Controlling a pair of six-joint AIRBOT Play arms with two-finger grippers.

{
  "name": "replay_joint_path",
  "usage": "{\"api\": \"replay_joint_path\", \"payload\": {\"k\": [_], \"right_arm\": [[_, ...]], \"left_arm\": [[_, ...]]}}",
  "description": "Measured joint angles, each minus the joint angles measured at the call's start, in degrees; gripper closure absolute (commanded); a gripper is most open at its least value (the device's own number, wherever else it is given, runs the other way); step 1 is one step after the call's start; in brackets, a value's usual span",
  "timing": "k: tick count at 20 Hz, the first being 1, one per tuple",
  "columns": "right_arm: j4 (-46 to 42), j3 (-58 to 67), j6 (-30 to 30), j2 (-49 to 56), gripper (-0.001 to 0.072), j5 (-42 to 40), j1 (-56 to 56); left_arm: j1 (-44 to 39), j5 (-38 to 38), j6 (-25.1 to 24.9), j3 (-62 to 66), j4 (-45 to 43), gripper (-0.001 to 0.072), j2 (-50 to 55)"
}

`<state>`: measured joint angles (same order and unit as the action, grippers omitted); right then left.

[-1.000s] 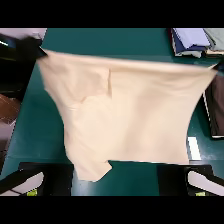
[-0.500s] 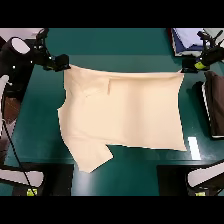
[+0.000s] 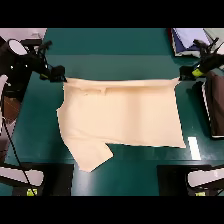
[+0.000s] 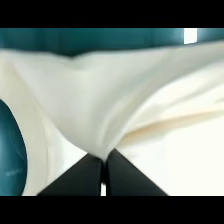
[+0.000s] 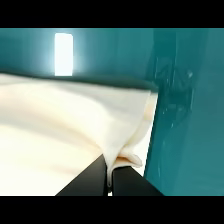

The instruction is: Fold the shirts.

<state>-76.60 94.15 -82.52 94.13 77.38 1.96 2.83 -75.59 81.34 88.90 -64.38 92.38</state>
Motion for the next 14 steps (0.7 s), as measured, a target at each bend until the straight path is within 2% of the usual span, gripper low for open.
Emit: {"api": "replay_joint_path", "payload": {"k": [3, 4, 5, 6, 10, 14], "right_arm": [[0.13, -7.58, 0.07, -2.62, 0.0691, -2.73, 0.42], [0.31, -9.64, 0.07, -3.3, 0.0543, -3.26, 0.61], [0.37, -11.3, 0.09, -3.91, 0.0271, -3.87, 0.72], [0.39, -12.76, 0.11, -4.42, 0.0237, -4.26, 0.81], [2.34, -15.23, 0.13, -7.28, 0.0239, -3.06, 0.11], [3.54, -19.08, 0.15, -14.99, 0.024, -0.79, -1.64]], "left_arm": [[-0.85, -0.55, -0.13, -6.51, -0.02, 0.0679, 0.04], [-0.96, -0.52, 0.02, -8.31, -0.04, 0.0501, 0.04], [-1.01, -0.26, 0.31, -9.84, -0.04, 0.022, 0.04], [-1.05, -0.04, 0.55, -10.88, -0.04, 0.0178, 0.02], [-1.31, 0.15, 1.77, -13.66, -0.17, 0.018, -3.54], [-1.27, -0.31, 4.44, -23.52, -4.24, 0.018, -15.26]]}}
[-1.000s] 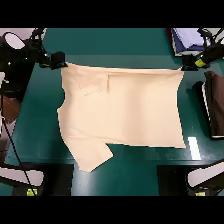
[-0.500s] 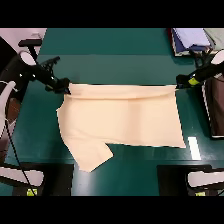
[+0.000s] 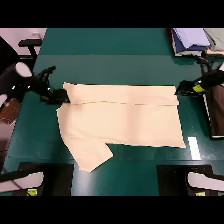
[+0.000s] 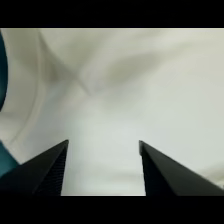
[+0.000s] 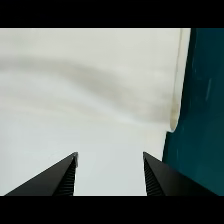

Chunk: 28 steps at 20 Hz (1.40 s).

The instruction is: Fold the shirts.

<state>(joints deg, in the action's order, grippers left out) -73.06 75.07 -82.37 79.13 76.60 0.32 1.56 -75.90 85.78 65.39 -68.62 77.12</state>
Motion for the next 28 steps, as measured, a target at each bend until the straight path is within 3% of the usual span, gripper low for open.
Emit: {"api": "replay_joint_path", "payload": {"k": [8, 16, 17, 19, 20, 27, 28], "right_arm": [[1.27, -11.43, 0.02, -14.78, 0.0243, -3.78, -2.19], [1.51, -14.08, 0.07, -17.46, 0.0265, -4.81, -2.36], [1.49, -14.14, 0.07, -17.55, 0.0265, -4.81, -2.38], [1.51, -14.23, 0.09, -17.59, 0.0265, -4.76, -2.38], [1.51, -14.23, 0.09, -17.64, 0.0265, -4.68, -2.38], [0.92, -18.82, 1.53, -18.16, 0.0252, 3.85, -9.81], [0.92, -21.2, 1.6, -18.53, 0.0185, 5.05, -12.39]], "left_arm": [[-0.02, -2.38, 6.88, -31.1, -1.22, 0.0179, -29.29], [-0.02, 5.42, 8.41, -46.16, 7.91, 0.0179, -36.59], [-0.02, 6.95, 8.04, -47.21, 9.53, 0.0232, -36.74], [-0.02, 9.27, 7.56, -48.52, 11.89, 0.0495, -36.96], [-0.02, 9.99, 7.34, -48.92, 12.72, 0.069, -37.03], [-0.02, 9.07, 5.25, -46.42, 14.49, 0.0684, -37.31], [0.0, 8.55, 4.92, -45.4, 14.51, 0.0684, -37.33]]}}
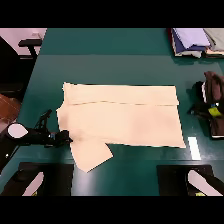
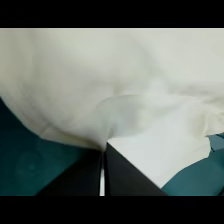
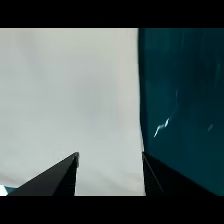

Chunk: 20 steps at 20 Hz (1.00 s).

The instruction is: Fold the shirts.

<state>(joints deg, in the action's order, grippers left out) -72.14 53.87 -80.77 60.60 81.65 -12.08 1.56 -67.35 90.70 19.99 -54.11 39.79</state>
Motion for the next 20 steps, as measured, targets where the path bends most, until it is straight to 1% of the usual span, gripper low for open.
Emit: {"api": "replay_joint_path", "payload": {"k": [1, 3, 5, 9, 10, 11, 13, 14, 15, 17, 20], "right_arm": [[-0.04, -2.84, 0.11, -0.37, 0.0176, 0.98, -2.93], [-0.09, -8.52, 0.17, -0.72, 0.0192, 2.25, -8.15], [0.11, -13.55, 0.22, -0.22, 0.0266, 2.8, -11.89], [2.03, -19.71, 0.26, 3.54, 0.0284, 2.32, -13.4], [2.45, -20.41, 0.26, 4.66, 0.0328, 2.19, -12.52], [2.91, -20.92, 0.26, 5.46, 0.043, 2.19, -11.41], [3.04, -21.51, 0.26, 6.36, 0.0557, 1.68, -8.83], [3.1, -21.73, 0.26, 6.21, 0.0657, 1.09, -7.5], [2.91, -21.86, 0.26, 5.53, 0.0696, 0.2, -6.47], [2.86, -21.99, 0.31, 2.97, 0.0696, -1.11, -4.96], [1.73, -21.81, 0.31, -3.04, 0.0697, 1.11, -4.02]], "left_arm": [[-0.02, -0.22, -0.26, 0.94, 0.07, 0.0684, 0.02], [0.0, -0.44, -0.63, 2.56, 0.11, 0.0684, 0.0], [0.0, -0.7, -0.85, 3.52, 0.15, 0.0684, 0.02], [0.0, -0.81, -1.03, 4.31, 0.15, 0.0684, 0.0], [-0.02, -0.81, -1.05, 4.39, 0.15, 0.0684, 0.02], [0.0, -0.81, -1.07, 4.44, 0.15, 0.0684, 0.02], [0.0, -1.05, -1.09, 4.52, 0.15, 0.0685, 0.02], [0.0, -1.68, -1.2, 4.57, 0.13, 0.0686, 0.02], [0.0, -2.51, -1.29, 4.68, 0.02, 0.0687, 0.0], [0.0, -4.85, -1.46, 5.07, -1.09, 0.0687, -0.63], [0.0, -9.09, -0.46, 6.23, -3.89, 0.0687, -4.61]]}}
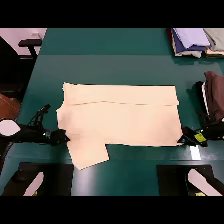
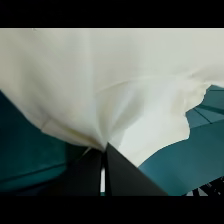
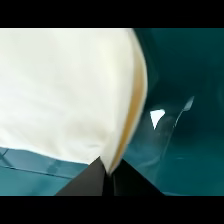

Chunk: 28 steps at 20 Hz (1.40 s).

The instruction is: Fold the shirts.

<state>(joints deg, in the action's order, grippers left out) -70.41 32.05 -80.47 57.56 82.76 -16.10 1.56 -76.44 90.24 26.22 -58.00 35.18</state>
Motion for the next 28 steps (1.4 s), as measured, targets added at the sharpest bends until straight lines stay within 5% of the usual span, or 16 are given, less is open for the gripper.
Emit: {"api": "replay_joint_path", "payload": {"k": [5, 9, 22, 23, 24, 25, 28], "right_arm": [[-4.9, 4.59, -0.46, -10.25, 0.0698, 5.46, 0.59], [-5.97, 11.87, -1.11, -10.38, 0.0697, 4.87, 3.65], [-7.1, 46.27, -3.37, 28.15, 0.0693, -6.64, 17.77], [-6.25, 48.57, -3.41, 30.56, 0.0606, -6.84, 17.86], [-5.27, 50.49, -3.43, 32.57, 0.0432, -6.97, 17.86], [-3.45, 52.46, -3.39, 34.38, 0.0276, -7.06, 17.55], [2.95, 56.63, -1.7, 37.59, 0.0218, -6.99, 15.69]], "left_arm": [[-0.04, -9.68, 3.13, 4.72, -1.55, 0.0687, -5.99], [-0.04, -6.93, 2.75, 10.67, -2.1, 0.0686, -3.02], [-0.07, 15.19, -10.01, 35.98, -2.95, 0.0679, 41.27], [-0.07, 16.37, -10.34, 36.83, -3.02, 0.052, 43.04], [-0.04, 17.53, -10.6, 37.53, -2.99, 0.0263, 44.19], [-0.04, 18.47, -10.67, 38.14, -2.99, 0.021, 45.16], [-0.04, 18.38, -10.84, 40.74, -2.95, 0.0208, 46.53]]}}
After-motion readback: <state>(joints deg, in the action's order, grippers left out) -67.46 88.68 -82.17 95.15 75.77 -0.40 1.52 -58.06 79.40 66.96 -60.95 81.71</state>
